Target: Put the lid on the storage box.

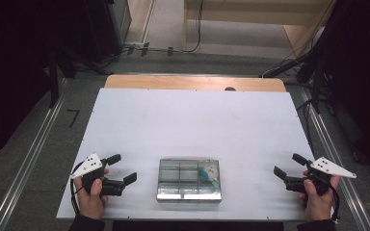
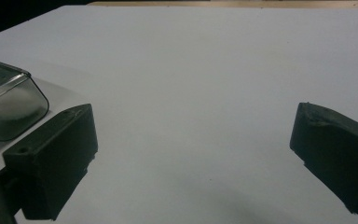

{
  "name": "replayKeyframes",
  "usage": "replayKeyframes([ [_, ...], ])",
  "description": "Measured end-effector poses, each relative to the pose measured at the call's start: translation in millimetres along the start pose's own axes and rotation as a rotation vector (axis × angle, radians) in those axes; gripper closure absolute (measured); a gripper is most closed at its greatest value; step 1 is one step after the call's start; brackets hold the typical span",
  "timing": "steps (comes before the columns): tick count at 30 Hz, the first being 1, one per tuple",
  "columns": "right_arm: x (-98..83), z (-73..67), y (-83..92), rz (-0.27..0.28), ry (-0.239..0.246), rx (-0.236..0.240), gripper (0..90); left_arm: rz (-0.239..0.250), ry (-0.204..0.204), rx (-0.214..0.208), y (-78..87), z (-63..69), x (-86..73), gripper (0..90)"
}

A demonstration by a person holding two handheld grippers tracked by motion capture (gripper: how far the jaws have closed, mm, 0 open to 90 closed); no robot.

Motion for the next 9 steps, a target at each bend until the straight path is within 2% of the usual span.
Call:
replayKeyframes([
  [4,-1.5,-0.4,-3.2,-0.013,0.012,-0.005,0.0,-0.001,0.001,0.0,-0.3,-0.1,-0.3,0.0],
  [9,-2.1,0.4,-4.2,-0.013,0.005,-0.002,0.0,-0.006,0.004,0.002,-1.3,-0.5,-0.7,0.0],
])
Point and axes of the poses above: each handheld gripper's, and its own axes: y roughly backward along the jaws, x roughly out of its top, z roughly to its right, the point moved 4 cm from there along -y, roughly forward along the jaws, and after that the axes turned 9 degrees about -y, right-handed, at the moved point
